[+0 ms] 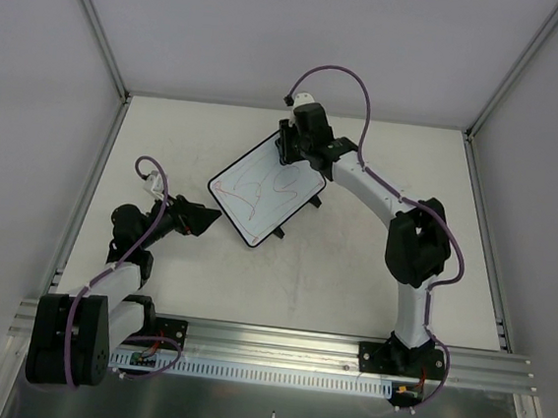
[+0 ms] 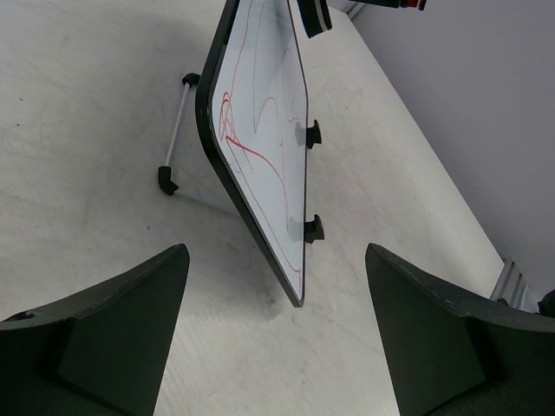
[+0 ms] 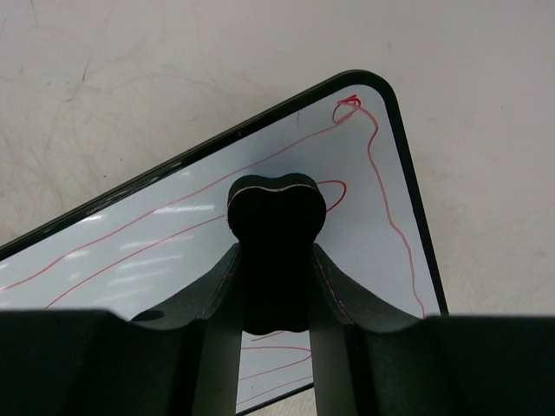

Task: Erase the whiteboard
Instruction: Erase the whiteboard at the whiteboard stand.

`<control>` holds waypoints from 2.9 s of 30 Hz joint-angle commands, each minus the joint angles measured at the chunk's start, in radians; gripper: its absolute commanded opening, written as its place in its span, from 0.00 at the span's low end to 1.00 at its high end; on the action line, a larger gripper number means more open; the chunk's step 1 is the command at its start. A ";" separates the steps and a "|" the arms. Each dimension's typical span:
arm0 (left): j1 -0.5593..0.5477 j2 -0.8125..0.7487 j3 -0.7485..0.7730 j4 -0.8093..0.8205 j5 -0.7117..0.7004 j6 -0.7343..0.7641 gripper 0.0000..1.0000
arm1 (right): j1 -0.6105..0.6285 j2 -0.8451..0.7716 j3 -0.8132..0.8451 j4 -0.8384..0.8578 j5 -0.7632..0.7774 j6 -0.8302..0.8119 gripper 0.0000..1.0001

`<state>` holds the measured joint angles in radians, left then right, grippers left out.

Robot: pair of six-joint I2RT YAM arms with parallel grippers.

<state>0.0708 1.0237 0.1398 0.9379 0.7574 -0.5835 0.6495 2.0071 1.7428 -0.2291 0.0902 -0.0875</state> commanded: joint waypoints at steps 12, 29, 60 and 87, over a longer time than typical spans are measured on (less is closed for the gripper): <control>-0.009 -0.010 0.044 -0.039 0.010 0.051 0.86 | -0.056 0.061 0.072 0.086 -0.050 -0.021 0.00; -0.009 -0.017 0.047 -0.039 0.013 0.053 0.89 | -0.054 0.073 -0.015 0.220 -0.115 -0.028 0.00; -0.009 -0.030 0.050 -0.033 0.030 0.050 0.89 | 0.041 -0.044 -0.227 0.336 -0.153 -0.070 0.00; -0.008 -0.165 0.015 -0.082 -0.010 0.063 0.91 | 0.121 -0.166 -0.262 0.301 -0.049 -0.107 0.00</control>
<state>0.0708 0.8993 0.1570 0.8612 0.7731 -0.5571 0.7570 1.9484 1.4826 0.0963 0.0040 -0.1955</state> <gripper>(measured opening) 0.905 0.333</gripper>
